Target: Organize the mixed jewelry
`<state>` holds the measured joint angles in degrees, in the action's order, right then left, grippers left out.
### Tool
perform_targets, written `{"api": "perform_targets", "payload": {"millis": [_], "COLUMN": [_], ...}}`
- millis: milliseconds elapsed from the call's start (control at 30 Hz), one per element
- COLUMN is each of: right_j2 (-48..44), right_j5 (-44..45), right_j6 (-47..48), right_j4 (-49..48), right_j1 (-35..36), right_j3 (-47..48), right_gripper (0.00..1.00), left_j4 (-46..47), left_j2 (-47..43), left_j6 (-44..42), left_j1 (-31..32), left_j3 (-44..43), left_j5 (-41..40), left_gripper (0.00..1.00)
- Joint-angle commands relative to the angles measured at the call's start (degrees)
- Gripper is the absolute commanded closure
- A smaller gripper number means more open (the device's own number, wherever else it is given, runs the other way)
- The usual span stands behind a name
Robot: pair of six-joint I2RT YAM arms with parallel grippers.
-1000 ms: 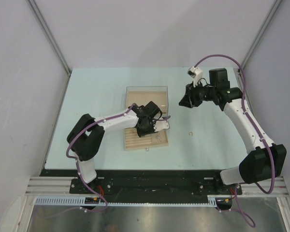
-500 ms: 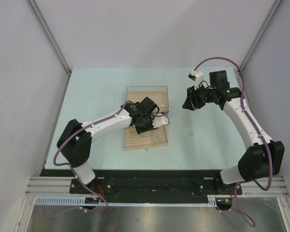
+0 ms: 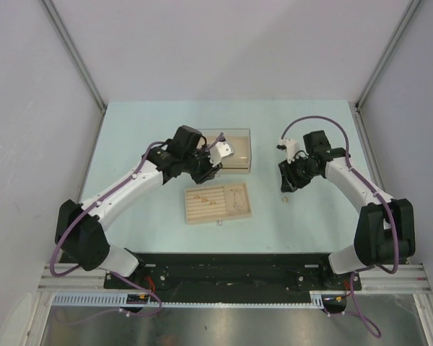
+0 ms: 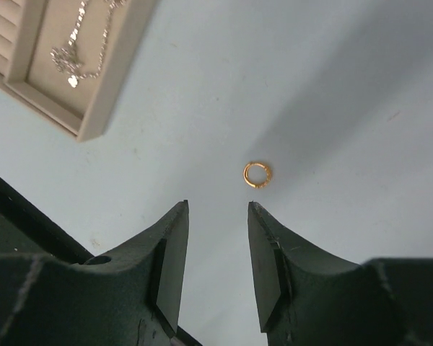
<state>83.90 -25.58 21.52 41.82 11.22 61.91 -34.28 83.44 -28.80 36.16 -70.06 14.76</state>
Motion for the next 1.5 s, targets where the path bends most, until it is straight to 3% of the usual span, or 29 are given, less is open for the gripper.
{"api": "perform_targets", "payload": {"millis": [0,433,1467], "right_j2": [-0.22,2.58,9.27], "right_j5": [4.48,11.43,18.90], "right_j6": [2.12,1.86,1.25], "right_j4": [-2.88,-7.37,-11.32], "right_j1": [0.11,0.38,6.53], "right_j3": [-2.84,-6.80,-6.71], "right_gripper": [0.57,0.59,0.62], "left_j4": [2.82,6.15,6.60], "left_j2": [-2.05,-2.40,-1.70], "left_j6": [2.87,3.04,2.25], "left_j1": [-1.45,-1.71,-1.88], "left_j3": [1.07,3.88,5.55], "left_j5": [7.38,8.00,7.47], "left_gripper": [0.60,0.53,0.53]}}
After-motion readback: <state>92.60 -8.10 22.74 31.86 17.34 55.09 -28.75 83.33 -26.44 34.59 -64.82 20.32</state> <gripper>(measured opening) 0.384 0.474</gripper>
